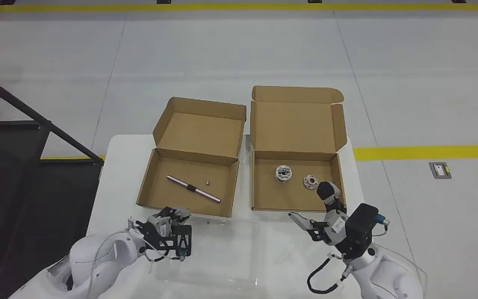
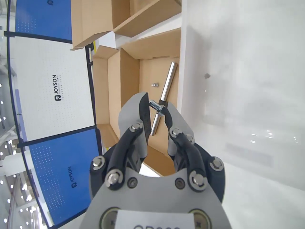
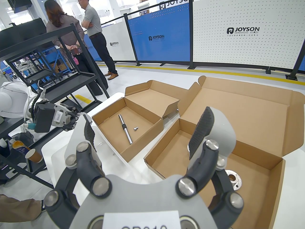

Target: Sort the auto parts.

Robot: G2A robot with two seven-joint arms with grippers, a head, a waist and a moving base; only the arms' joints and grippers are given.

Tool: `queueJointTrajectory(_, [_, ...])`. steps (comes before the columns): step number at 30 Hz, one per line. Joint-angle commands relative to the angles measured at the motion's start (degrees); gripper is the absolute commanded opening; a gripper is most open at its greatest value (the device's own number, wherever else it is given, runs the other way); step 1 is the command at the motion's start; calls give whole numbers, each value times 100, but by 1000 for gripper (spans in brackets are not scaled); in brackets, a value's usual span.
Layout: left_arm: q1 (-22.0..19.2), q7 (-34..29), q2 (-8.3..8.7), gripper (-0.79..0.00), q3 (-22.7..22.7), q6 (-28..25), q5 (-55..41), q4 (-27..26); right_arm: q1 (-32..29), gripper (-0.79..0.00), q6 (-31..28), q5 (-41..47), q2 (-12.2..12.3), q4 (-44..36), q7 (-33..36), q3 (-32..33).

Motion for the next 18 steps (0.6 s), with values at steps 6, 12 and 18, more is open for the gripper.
queueJointTrajectory(6, [-126, 383, -24, -785, 115, -557, 250, -90, 0, 0, -1, 0, 0, 0, 0, 0])
queueJointTrajectory(12, [-116, 381, -27, -785, 115, -547, 235, -84, 0, 0, -1, 0, 0, 0, 0, 0])
queueJointTrajectory(18, [-539, -94, -278, -785, 285, -462, 35, 448, 0, 0, -1, 0, 0, 0, 0, 0])
